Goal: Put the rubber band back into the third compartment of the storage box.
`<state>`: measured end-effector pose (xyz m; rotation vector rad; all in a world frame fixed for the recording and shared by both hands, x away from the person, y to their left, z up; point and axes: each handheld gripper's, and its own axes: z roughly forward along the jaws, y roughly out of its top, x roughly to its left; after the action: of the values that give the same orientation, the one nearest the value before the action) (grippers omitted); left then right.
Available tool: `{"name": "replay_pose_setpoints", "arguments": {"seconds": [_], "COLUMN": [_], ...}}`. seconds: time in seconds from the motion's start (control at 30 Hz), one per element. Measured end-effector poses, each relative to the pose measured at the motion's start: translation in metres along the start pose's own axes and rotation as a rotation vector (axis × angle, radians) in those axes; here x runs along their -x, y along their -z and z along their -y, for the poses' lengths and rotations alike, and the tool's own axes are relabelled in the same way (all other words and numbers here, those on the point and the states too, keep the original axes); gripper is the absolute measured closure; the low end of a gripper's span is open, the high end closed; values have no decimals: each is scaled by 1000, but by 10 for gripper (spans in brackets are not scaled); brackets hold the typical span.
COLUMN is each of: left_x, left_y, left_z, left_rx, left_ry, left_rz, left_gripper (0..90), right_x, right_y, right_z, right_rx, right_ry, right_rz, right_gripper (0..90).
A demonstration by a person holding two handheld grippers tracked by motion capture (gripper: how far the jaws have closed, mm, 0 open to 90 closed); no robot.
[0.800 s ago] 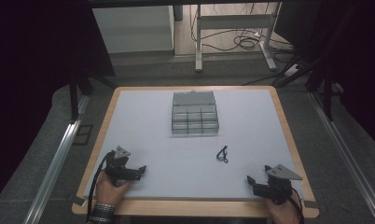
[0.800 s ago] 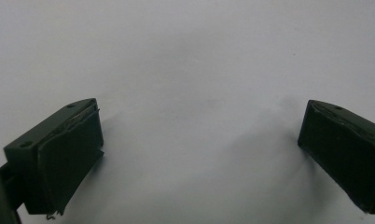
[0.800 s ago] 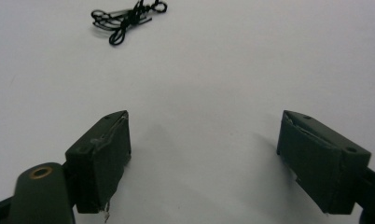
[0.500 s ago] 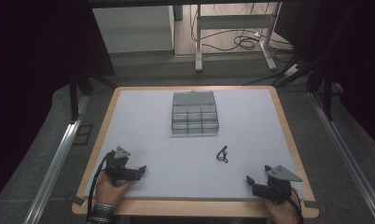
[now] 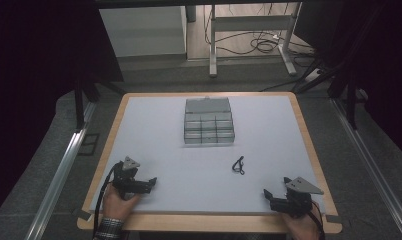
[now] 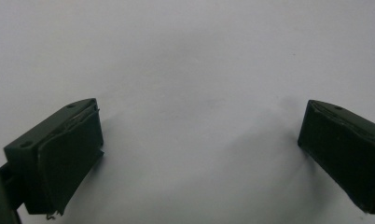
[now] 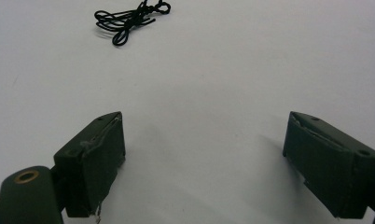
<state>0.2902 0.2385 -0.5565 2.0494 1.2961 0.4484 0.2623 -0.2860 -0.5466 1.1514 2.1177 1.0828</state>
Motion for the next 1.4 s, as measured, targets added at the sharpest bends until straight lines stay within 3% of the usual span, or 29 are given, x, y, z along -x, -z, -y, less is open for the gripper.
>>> {"name": "replay_pose_setpoints", "arguments": {"seconds": [0.57, 0.73, 0.93, 1.4], "left_x": [0, 0, 0, 0], "left_y": [0, 0, 0, 0], "left_z": [0, 0, 0, 0], "left_rx": [-3, -1, -1, -1], "left_ry": [-5, -2, -3, -1], "left_rz": [0, 0, 0, 1], "left_gripper": [0, 0, 0, 0], "right_x": [-1, 2, 4, 0], "right_y": [2, 5, 7, 5], "right_z": [-8, -11, -15, -26], "right_rx": [-57, -69, -82, -148], "right_ry": [-1, -37, -45, -18], "right_rz": [11, 2, -9, -24], "right_gripper": [155, 171, 172, 255]}}
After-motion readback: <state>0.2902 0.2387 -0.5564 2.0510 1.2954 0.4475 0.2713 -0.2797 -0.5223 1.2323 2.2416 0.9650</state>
